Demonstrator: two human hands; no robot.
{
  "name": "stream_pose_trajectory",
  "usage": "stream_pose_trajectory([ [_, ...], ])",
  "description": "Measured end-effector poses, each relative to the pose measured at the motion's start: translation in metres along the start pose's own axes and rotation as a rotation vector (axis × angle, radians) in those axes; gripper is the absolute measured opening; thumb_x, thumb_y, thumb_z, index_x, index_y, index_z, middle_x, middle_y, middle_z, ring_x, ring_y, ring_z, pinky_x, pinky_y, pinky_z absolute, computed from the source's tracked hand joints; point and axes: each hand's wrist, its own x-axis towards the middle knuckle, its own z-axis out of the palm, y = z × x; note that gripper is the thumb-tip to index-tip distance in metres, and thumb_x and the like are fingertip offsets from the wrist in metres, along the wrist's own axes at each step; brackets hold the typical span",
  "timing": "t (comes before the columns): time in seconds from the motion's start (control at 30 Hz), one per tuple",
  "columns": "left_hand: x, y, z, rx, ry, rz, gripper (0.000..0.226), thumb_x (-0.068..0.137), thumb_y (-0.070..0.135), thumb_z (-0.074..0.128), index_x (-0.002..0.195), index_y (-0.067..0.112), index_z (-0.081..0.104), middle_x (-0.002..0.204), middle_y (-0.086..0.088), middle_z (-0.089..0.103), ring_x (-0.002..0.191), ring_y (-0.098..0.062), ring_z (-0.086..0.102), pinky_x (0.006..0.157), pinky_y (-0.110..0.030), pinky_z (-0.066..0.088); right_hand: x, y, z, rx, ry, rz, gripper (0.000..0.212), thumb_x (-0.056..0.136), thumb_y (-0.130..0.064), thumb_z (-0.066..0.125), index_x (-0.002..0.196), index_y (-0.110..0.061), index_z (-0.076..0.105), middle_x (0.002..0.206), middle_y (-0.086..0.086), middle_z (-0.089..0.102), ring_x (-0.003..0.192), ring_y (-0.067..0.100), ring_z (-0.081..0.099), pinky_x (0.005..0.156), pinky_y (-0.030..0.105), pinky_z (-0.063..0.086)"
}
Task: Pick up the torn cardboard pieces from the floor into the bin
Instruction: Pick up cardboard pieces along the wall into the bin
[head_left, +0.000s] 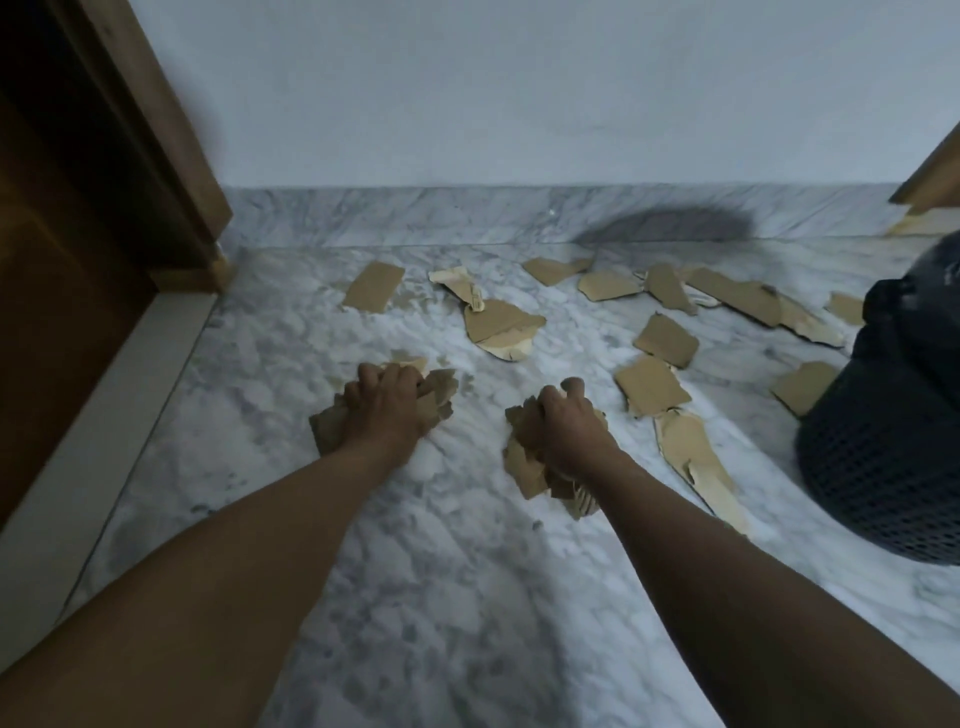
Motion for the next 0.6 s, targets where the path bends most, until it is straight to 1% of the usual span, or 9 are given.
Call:
stream_pose_trajectory([
  [0.03,0.012,0.0,-0.003,-0.016,-0.033,-0.019,0.052,0.078,0.035,0.074,0.119,0.024,0.044,0.145,-0.002,0.029,0.121,-0.031,0.028,0.096,-0.042,0.034,0.009,0.004,0.0,0.023,-0.017,0.05,0.025,0.097,-0.024,0.055,0.113,-0.006,0.046,0.129,0.018,0.038,0.11,0.038,0.05,0.083,0.044,0.044],
  [0.1,0.035,-0.003,-0.008,-0.065,-0.192,-0.123,0.077,0.074,0.051,0.079,0.135,0.029,0.039,0.161,-0.001,0.001,0.134,-0.034,0.022,0.104,-0.048,0.034,0.025,0.011,0.002,0.148,-0.048,0.171,0.031,0.101,-0.039,0.044,0.113,-0.011,0.039,0.124,0.017,0.042,0.11,0.038,0.05,0.089,0.047,0.046],
  [0.13,0.045,-0.005,-0.01,-0.056,-0.288,-0.133,0.087,0.076,0.055,0.077,0.146,0.028,0.033,0.163,-0.002,-0.003,0.141,-0.034,0.019,0.109,-0.049,0.031,0.03,0.014,0.004,0.207,-0.047,0.221,0.035,0.101,-0.045,0.04,0.115,-0.014,0.037,0.121,0.016,0.044,0.11,0.037,0.05,0.09,0.049,0.047],
  [0.2,0.059,-0.005,-0.013,0.021,-0.401,-0.087,0.092,0.083,0.056,0.07,0.153,0.015,0.026,0.162,-0.011,0.017,0.144,-0.034,0.025,0.114,-0.044,0.027,0.035,0.02,0.008,0.262,0.015,0.266,0.04,0.1,-0.049,0.037,0.119,-0.014,0.036,0.118,0.016,0.048,0.11,0.036,0.051,0.088,0.048,0.048],
  [0.3,0.073,-0.004,-0.008,0.013,-0.367,-0.138,0.104,0.077,0.056,0.076,0.155,0.012,0.023,0.155,-0.017,0.03,0.138,-0.039,0.032,0.111,-0.044,0.033,0.033,0.04,0.013,0.216,0.033,0.304,0.047,0.099,-0.054,0.035,0.115,-0.011,0.047,0.115,0.015,0.056,0.109,0.036,0.055,0.078,0.041,0.045],
  [0.4,0.075,0.009,0.001,-0.033,-0.364,-0.178,0.101,0.074,0.056,0.078,0.151,0.017,0.026,0.151,-0.016,0.035,0.133,-0.042,0.034,0.104,-0.048,0.039,0.026,0.062,0.016,0.232,-0.006,0.271,0.028,0.095,-0.043,0.045,0.095,-0.015,0.049,0.101,0.011,0.057,0.103,0.035,0.058,0.067,0.037,0.042],
  [0.43,0.074,0.017,-0.001,-0.036,-0.353,-0.178,0.099,0.072,0.058,0.079,0.148,0.018,0.029,0.146,-0.017,0.038,0.13,-0.042,0.036,0.101,-0.049,0.041,0.022,0.07,0.016,0.26,-0.006,0.286,0.024,0.091,-0.039,0.051,0.093,-0.015,0.049,0.103,0.011,0.056,0.104,0.035,0.056,0.067,0.038,0.042],
  [0.5,0.073,0.039,0.001,-0.067,-0.334,-0.143,0.097,0.065,0.062,0.081,0.14,0.022,0.034,0.136,-0.019,0.043,0.123,-0.04,0.042,0.096,-0.046,0.043,0.013,0.091,0.012,0.302,0.025,0.357,0.031,0.083,-0.036,0.064,0.101,-0.014,0.055,0.12,0.015,0.052,0.113,0.037,0.05,0.072,0.038,0.044],
  [0.6,0.069,0.085,0.011,-0.171,-0.353,-0.02,0.114,0.045,0.086,0.073,0.139,0.034,0.035,0.136,-0.018,0.043,0.121,-0.04,0.046,0.095,-0.042,0.045,-0.002,0.132,0.002,0.288,0.13,0.532,0.045,0.085,-0.032,0.066,0.124,-0.014,0.055,0.141,0.009,0.028,0.127,0.035,0.032,0.077,0.038,0.038],
])
